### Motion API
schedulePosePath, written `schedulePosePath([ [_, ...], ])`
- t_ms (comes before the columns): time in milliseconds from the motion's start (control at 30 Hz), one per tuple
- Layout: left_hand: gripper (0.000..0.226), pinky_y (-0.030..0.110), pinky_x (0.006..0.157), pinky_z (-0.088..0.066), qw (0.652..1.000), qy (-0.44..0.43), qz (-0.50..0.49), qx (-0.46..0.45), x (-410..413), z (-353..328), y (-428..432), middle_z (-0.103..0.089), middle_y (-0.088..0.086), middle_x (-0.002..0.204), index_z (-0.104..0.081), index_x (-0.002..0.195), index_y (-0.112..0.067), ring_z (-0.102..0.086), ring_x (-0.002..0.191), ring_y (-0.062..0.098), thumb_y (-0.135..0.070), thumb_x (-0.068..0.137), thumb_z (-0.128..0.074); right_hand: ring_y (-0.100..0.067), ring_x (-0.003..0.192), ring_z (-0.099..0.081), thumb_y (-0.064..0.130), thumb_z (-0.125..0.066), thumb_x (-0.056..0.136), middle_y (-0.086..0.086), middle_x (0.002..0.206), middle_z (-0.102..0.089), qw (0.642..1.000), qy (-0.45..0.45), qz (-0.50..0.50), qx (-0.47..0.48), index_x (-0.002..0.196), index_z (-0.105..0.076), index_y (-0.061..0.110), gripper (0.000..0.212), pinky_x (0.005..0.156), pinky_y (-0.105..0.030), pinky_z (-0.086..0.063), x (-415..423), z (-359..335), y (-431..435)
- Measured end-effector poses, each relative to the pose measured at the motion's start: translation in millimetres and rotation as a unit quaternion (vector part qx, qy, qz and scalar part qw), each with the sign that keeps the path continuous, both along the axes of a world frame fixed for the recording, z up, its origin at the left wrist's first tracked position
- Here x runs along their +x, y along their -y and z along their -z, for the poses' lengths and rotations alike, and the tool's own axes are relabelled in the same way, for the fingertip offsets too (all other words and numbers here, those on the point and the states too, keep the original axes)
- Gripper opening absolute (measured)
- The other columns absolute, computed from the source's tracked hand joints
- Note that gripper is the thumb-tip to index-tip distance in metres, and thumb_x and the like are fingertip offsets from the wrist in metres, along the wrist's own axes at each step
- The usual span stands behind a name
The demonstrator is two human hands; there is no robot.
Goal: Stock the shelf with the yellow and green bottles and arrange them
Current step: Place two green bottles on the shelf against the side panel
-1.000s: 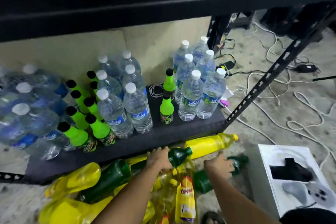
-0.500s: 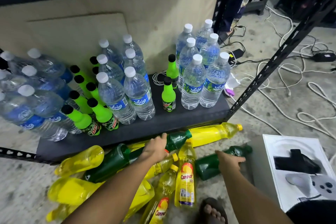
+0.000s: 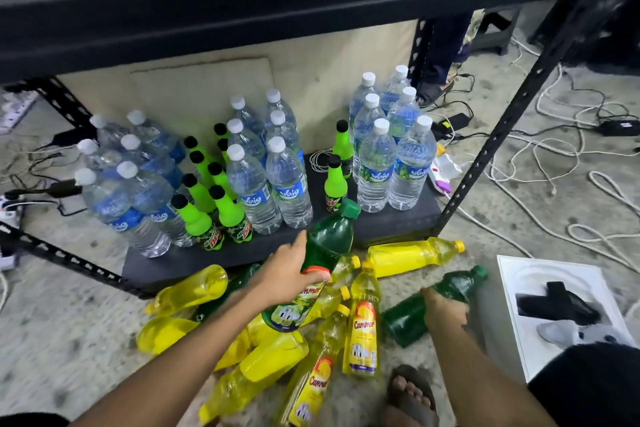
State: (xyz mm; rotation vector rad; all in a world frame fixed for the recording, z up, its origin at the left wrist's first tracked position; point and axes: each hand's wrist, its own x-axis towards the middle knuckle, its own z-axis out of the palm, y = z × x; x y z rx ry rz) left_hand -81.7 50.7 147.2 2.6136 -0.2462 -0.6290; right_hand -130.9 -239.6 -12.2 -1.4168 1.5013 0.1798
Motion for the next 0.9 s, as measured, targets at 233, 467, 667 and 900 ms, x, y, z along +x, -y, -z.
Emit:
schedulePosePath([
  [233, 0.096, 0.026, 0.098, -0.037, 0.992, 0.1, 0.017, -0.075, -45.0, -85.6, -15.9, -0.044, 0.003, 0.151, -0.017, 0.153, -0.021, -0.046, 0.127, 0.014, -0.061, 0.081, -0.067, -0.044, 0.114, -0.061, 0.023, -0.094, 0.059, -0.029, 0.122, -0.063, 0.987, 0.102, -0.034, -0.118, 0.127, -0.056, 0.006, 0.08, 0.098, -0.048, -0.052, -20.0, -88.2, -15.5],
  [467, 0.093, 0.04, 0.102, -0.047, 0.969, 0.186, -0.013, -0.162, -80.8, -164.3, -7.1, -0.059, -0.005, 0.137, -0.032, 0.147, -0.025, -0.057, 0.123, 0.014, -0.069, 0.073, -0.068, -0.032, 0.097, -0.069, 0.019, -0.096, 0.052, -0.013, 0.108, -0.073, 0.925, 0.297, -0.138, -0.194, 0.115, -0.061, 0.015, 0.072, 0.09, -0.044, -0.055, -41.4, -200.6, -24.0],
  [667, 0.07, 0.016, 0.074, -0.045, 0.932, 0.284, -0.027, -0.225, -86.2, -238.7, 15.1, -0.064, -0.019, 0.11, -0.04, 0.135, -0.035, -0.063, 0.096, 0.003, -0.061, 0.078, -0.07, -0.009, 0.088, -0.069, 0.026, -0.097, 0.044, 0.008, 0.1, -0.074, 0.838, 0.454, -0.181, -0.241, 0.112, -0.065, 0.025, 0.074, 0.084, -0.032, -0.058, -48.3, -323.2, -19.1],
  [900, 0.059, 0.015, 0.077, -0.043, 0.868, 0.378, -0.045, -0.32, -37.8, -349.2, 45.1, -0.064, -0.019, 0.107, -0.049, 0.128, -0.032, -0.061, 0.098, 0.002, -0.053, 0.079, -0.074, 0.025, 0.083, -0.055, 0.039, -0.096, 0.045, 0.03, 0.091, -0.063, 0.726, 0.571, -0.199, -0.328, 0.112, -0.064, 0.034, 0.074, 0.069, 0.004, -0.04, -15.8, -485.6, -2.0],
])
